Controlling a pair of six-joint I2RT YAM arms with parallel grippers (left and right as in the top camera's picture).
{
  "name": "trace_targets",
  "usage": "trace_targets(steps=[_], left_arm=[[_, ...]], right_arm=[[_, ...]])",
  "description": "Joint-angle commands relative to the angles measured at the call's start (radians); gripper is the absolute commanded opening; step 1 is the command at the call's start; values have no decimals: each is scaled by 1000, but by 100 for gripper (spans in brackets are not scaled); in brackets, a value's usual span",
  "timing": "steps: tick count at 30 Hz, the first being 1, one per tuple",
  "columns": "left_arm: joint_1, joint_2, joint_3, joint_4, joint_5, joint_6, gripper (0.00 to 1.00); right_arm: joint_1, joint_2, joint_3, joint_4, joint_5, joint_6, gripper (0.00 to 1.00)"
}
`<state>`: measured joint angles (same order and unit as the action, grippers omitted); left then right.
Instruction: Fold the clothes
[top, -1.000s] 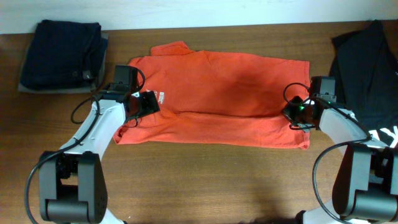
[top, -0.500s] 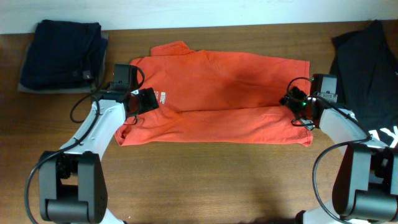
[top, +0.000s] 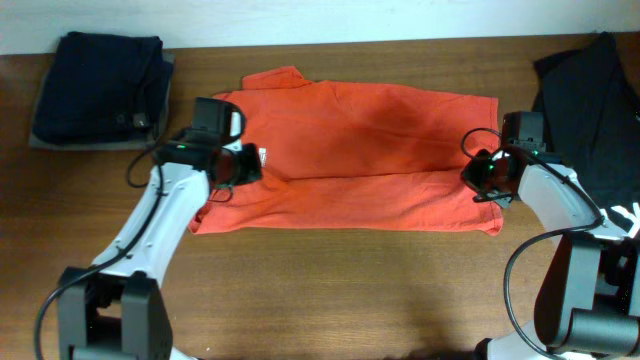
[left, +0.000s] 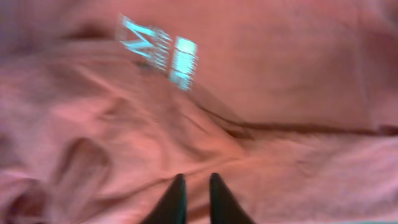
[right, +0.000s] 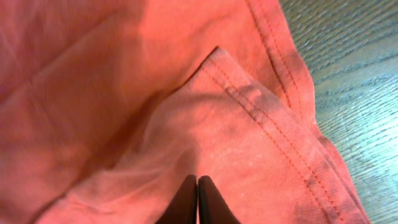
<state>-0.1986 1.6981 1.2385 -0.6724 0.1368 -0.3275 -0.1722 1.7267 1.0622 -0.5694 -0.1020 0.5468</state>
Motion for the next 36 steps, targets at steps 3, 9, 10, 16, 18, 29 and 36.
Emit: trace_targets(steps=[3, 9, 10, 16, 18, 29, 36], left_arm=[[-48, 104, 6, -16, 62, 7, 1], [-25, 174, 6, -13, 54, 7, 1], [-15, 187, 6, -12, 54, 7, 1], [40, 238, 6, 21, 48, 8, 1], [54, 251, 6, 39, 47, 8, 1], [142, 293, 6, 114, -2, 12, 1], [195, 293, 6, 123, -16, 16, 1]], right_arm=[[30, 28, 8, -31, 8, -77, 4], [4, 57, 7, -57, 9, -76, 4], [-3, 61, 7, -68, 9, -76, 4], [-37, 71, -1, -98, 11, -99, 4], [-40, 71, -3, -105, 12, -102, 4], [-40, 116, -46, -93, 97, -106, 4], [-67, 143, -47, -97, 132, -93, 4]])
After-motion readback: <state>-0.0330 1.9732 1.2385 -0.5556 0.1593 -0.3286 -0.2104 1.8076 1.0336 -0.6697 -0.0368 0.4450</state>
